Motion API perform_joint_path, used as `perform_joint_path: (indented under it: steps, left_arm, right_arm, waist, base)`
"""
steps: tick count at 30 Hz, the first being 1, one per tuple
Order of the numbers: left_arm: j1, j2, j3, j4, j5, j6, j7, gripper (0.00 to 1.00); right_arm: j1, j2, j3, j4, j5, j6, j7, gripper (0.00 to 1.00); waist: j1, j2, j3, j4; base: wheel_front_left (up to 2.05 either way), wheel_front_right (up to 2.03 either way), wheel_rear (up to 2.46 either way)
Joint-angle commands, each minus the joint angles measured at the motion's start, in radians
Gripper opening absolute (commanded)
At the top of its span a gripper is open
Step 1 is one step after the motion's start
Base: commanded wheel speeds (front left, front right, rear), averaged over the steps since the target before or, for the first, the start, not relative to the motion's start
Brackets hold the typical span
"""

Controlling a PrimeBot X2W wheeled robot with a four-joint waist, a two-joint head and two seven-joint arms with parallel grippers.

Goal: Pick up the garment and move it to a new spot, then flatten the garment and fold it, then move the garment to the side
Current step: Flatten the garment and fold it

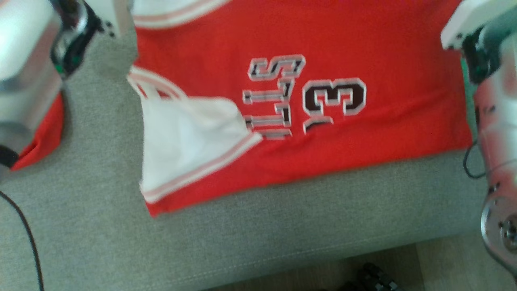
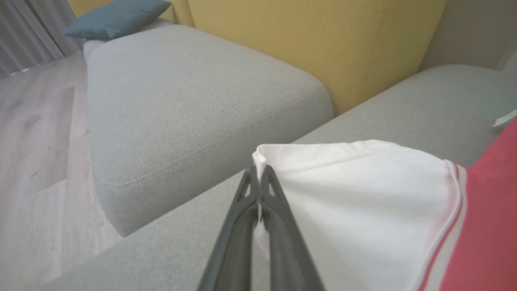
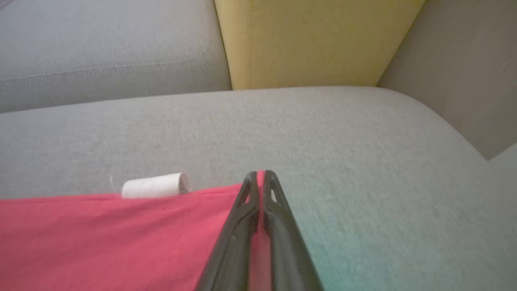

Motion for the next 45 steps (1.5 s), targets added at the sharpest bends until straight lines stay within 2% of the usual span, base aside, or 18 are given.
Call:
perform_joint_path:
  steps: [1, 10, 14, 20, 26, 30, 35, 41, 45]
  left_arm:
    - [-0.075, 0.029, 0.049, 0.004, 0.015, 0.012, -0.015, 0.00]
    - [-0.156, -0.015, 0.069, 0.097, 0.046, 0.022, -0.073, 0.00]
    - [-0.144, -0.032, 0.067, 0.118, 0.059, 0.005, -0.088, 0.00]
    - [-0.076, -0.030, 0.055, 0.102, 0.081, -0.024, -0.096, 0.00]
    - [0.008, -0.014, 0.049, 0.046, 0.097, -0.035, -0.097, 0.00]
    - [0.080, 0.012, 0.041, -0.016, 0.105, -0.037, -0.097, 0.00]
    - [0.163, 0.059, 0.032, -0.110, 0.101, -0.020, -0.097, 0.00]
    - [0.283, 0.138, 0.003, -0.294, 0.086, 0.034, -0.054, 0.00]
    - [0.352, 0.187, -0.030, -0.415, 0.085, 0.068, -0.006, 0.00]
  right_arm:
    - [-0.044, 0.008, 0.015, -0.021, 0.005, 0.006, -0.020, 0.00]
    - [-0.162, 0.004, -0.005, 0.023, 0.014, 0.006, -0.171, 0.00]
    - [-0.161, 0.009, 0.004, 0.069, 0.016, 0.006, -0.203, 0.00]
    - [-0.118, 0.002, 0.031, 0.129, 0.055, 0.006, -0.224, 0.00]
    - [-0.060, -0.030, 0.059, 0.175, 0.116, 0.006, -0.188, 0.00]
    - [-0.009, -0.057, 0.101, 0.190, 0.165, 0.006, -0.152, 0.00]
    - [0.052, -0.082, 0.173, 0.195, 0.219, 0.006, -0.099, 0.00]
    - [0.155, -0.108, 0.298, 0.142, 0.329, 0.006, -0.027, 0.00]
    - [0.216, -0.149, 0.379, 0.090, 0.388, 0.006, 0.024, 0.00]
  waist:
    - [0.0000, 0.0000, 0.005, 0.002]
    - [0.0000, 0.0000, 0.028, 0.016]
    - [0.0000, 0.0000, 0.021, 0.021]
    - [0.0000, 0.0000, -0.021, 0.028]
    - [0.0000, 0.0000, -0.077, 0.042]
    - [0.0000, 0.0000, -0.125, 0.053]
    - [0.0000, 0.0000, -0.180, 0.065]
    - [0.0000, 0.0000, -0.251, 0.092]
    - [0.0000, 0.0000, -0.274, 0.107]
  base:
    - [0.00, 0.00, 0.00]
    - [0.00, 0.00, 0.00]
    - [0.00, 0.00, 0.00]
    - [0.00, 0.00, 0.00]
    - [0.00, 0.00, 0.00]
    - [0.00, 0.00, 0.00]
    - [0.00, 0.00, 0.00]
    - [0.00, 0.00, 0.00]
    - [0.00, 0.00, 0.00]
